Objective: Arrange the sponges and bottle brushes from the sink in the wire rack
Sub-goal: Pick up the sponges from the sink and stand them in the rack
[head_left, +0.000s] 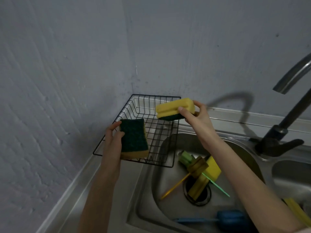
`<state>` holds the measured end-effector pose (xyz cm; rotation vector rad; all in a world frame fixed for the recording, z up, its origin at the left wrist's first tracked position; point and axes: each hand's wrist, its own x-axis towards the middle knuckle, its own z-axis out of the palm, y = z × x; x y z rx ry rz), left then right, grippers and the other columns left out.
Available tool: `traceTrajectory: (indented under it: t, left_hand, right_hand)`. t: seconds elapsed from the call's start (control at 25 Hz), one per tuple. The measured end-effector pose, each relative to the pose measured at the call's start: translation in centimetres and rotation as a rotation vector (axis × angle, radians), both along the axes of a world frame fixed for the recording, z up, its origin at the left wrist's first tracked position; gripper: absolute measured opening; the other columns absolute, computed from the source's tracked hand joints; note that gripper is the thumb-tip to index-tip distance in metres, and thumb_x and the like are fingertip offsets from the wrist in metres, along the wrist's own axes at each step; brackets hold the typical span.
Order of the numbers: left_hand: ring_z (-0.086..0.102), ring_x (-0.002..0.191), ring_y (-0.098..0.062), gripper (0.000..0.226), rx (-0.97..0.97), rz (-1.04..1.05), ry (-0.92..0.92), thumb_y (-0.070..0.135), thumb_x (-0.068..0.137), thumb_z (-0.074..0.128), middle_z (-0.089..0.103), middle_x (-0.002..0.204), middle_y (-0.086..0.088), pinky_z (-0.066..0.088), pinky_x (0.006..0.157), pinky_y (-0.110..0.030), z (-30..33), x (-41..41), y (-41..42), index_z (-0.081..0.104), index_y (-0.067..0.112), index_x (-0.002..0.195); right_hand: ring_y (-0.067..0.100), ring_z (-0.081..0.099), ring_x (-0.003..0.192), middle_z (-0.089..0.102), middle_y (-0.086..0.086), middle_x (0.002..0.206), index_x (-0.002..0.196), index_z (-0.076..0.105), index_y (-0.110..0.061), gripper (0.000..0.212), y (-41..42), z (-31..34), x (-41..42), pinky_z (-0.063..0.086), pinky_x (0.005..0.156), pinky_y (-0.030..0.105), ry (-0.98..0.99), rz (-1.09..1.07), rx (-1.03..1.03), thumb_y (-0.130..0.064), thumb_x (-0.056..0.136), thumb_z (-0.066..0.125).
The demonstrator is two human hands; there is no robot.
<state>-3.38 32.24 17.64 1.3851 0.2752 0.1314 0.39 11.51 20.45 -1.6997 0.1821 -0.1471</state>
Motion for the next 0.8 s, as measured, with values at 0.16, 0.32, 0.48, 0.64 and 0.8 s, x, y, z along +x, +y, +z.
traceTrajectory:
  t: [0.16,0.32,0.48,0.64,0.8]
  left_hand:
    - [0.058,0.090,-0.020,0.029,-0.002,-0.010,0.049,0.014,0.094,0.035,0.053,0.127,-0.011,0.051,0.053,-0.026,-0.7,2.4,1.7,0.046,0.037,0.108]
    - [0.058,0.098,-0.025,0.031,-0.010,-0.032,0.077,0.015,0.093,0.036,0.052,0.129,-0.011,0.051,0.043,-0.021,-1.1,5.2,2.8,0.048,0.043,0.097]
    - [0.057,0.105,-0.029,0.031,0.008,-0.059,0.096,0.013,0.093,0.042,0.051,0.131,-0.012,0.050,0.056,-0.028,-1.9,8.1,3.0,0.045,0.038,0.111]
    - [0.056,0.088,-0.014,0.031,0.015,-0.081,0.091,0.011,0.092,0.044,0.051,0.122,-0.004,0.050,0.043,-0.014,-2.5,9.7,2.9,0.043,0.035,0.112]
    - [0.055,0.107,-0.028,0.031,-0.016,-0.077,0.126,0.009,0.091,0.045,0.051,0.127,-0.008,0.051,0.059,-0.027,-3.2,10.8,2.9,0.048,0.038,0.101]
  right_hand:
    - [0.014,0.044,0.112,0.042,0.000,0.126,0.140,0.031,-0.021,0.064,2.5,-0.3,3.8,0.036,0.092,0.024,-0.005,0.046,-0.110,-0.032,0.084,0.062]
    - [0.020,0.044,0.120,0.040,0.008,0.140,0.142,0.029,-0.017,0.068,4.5,-1.4,8.2,0.034,0.090,0.022,-0.001,0.108,-0.304,-0.031,0.084,0.062]
    - [0.028,0.043,0.123,0.038,0.017,0.137,0.142,0.029,-0.018,0.070,5.6,-2.4,12.5,0.036,0.097,0.026,-0.009,0.174,-0.597,-0.033,0.083,0.063]
    - [0.034,0.041,0.125,0.033,0.019,0.138,0.146,0.018,-0.020,0.081,6.8,-2.7,16.5,0.040,0.104,0.039,0.005,0.346,-0.913,-0.033,0.081,0.065]
    - [0.039,0.042,0.125,0.032,0.021,0.141,0.148,-0.002,-0.020,0.097,8.7,-3.6,20.4,0.041,0.102,0.046,0.070,0.507,-1.203,-0.035,0.080,0.066]
